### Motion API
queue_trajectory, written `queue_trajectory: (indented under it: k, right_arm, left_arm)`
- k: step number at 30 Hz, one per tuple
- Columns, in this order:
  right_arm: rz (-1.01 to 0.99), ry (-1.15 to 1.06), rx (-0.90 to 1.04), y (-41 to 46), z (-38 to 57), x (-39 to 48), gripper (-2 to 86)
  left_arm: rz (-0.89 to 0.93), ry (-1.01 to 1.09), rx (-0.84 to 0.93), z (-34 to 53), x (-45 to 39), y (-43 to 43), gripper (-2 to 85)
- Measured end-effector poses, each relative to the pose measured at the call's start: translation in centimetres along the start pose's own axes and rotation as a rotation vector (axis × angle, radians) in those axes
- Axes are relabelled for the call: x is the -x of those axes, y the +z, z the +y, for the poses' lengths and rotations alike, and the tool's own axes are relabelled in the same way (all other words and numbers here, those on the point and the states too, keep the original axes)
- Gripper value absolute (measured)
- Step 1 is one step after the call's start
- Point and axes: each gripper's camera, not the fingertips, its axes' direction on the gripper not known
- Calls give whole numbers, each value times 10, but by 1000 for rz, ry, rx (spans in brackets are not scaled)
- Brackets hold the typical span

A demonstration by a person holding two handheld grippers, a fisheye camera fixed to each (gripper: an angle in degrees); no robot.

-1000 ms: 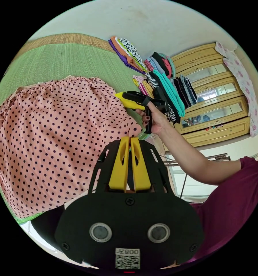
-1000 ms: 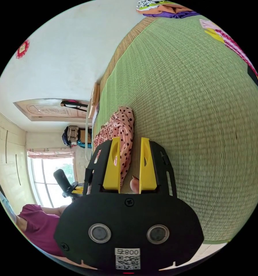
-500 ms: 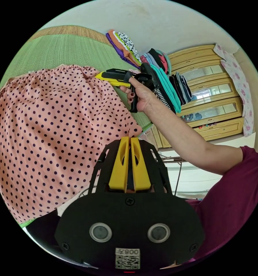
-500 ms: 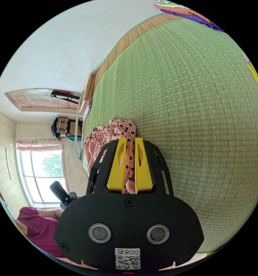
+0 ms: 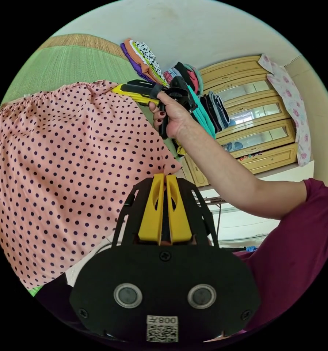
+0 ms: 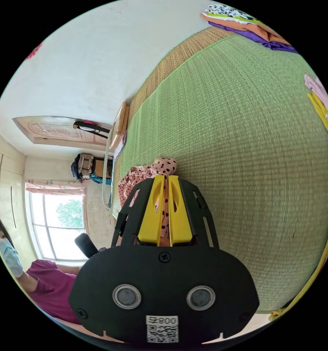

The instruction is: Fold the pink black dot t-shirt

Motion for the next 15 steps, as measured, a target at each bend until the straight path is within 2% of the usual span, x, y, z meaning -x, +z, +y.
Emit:
queue_trajectory:
  k: [9, 15]
  right_arm:
    - [-80, -68, -67, 18, -10, 104, 16]
    - [-83, -196, -35, 75, -22, 211, 16]
  left_arm:
    - [46, -15, -168, 79, 39, -120, 6]
    - [9, -105, -325, 168, 83, -223, 6]
